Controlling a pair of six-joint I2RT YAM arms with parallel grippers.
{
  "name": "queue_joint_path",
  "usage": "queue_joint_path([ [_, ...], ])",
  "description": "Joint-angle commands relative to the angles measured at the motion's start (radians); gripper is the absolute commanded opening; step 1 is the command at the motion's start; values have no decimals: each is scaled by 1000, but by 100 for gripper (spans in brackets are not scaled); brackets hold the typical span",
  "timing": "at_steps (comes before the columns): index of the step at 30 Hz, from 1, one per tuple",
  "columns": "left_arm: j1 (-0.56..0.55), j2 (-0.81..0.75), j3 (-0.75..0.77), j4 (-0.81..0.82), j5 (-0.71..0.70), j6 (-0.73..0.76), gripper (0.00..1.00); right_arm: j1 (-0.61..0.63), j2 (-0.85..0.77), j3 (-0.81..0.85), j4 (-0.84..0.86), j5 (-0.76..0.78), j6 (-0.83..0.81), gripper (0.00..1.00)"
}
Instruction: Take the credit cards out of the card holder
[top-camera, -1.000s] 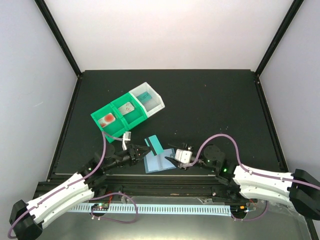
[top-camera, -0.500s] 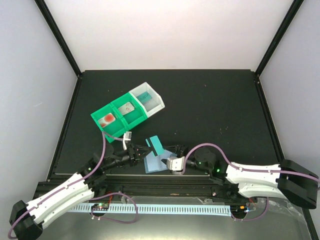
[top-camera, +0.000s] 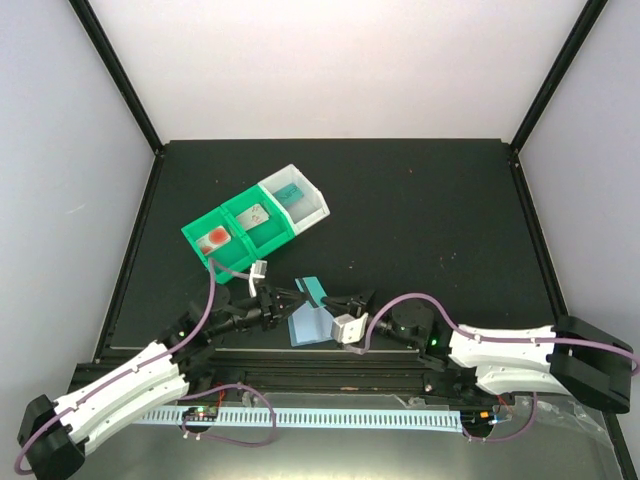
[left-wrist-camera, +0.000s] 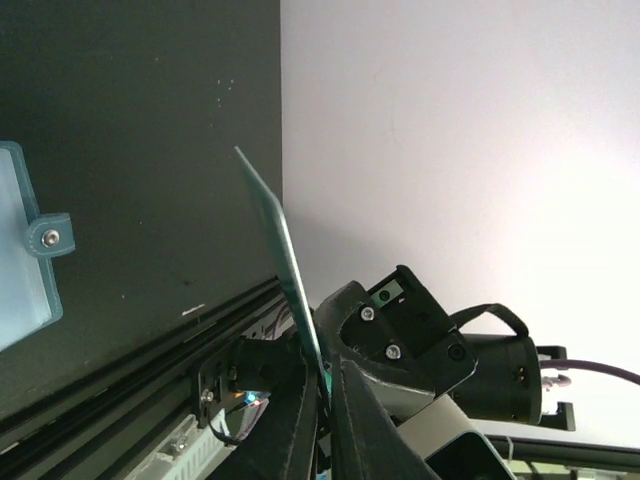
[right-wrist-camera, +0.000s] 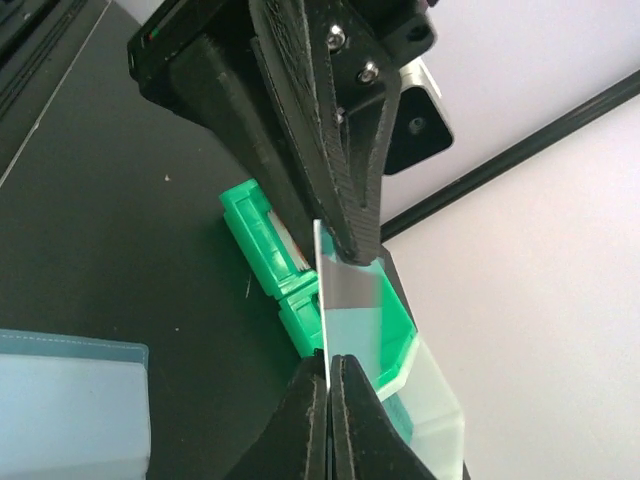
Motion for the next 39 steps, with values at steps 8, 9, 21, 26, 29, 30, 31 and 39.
queue_joint_path([
  [8,2,-88,215,-254,-115,442,76,1,-187,137,-242,11,401,1],
  [9,2,-99,230,-281,-130,476,79,1,-204,152,-276,13,459,1],
  [21,2,-147,304,-423,-117,774,93,-36,-218,338,-566,-109,1067,1],
  [26,2,-160,268,-354,-53,725,88,-74,-246,333,-559,-218,1257,1],
  [29,2,-163,221,-236,-13,664,86,-78,-262,324,-513,-260,1385,1],
  [30,2,-163,210,-204,0,645,85,-78,-265,321,-498,-262,1456,1],
  [31,2,-161,200,-169,17,628,83,-78,-268,314,-477,-263,1507,1],
  [39,2,-194,150,-4,56,494,71,-78,-297,251,-311,-225,1751,1],
])
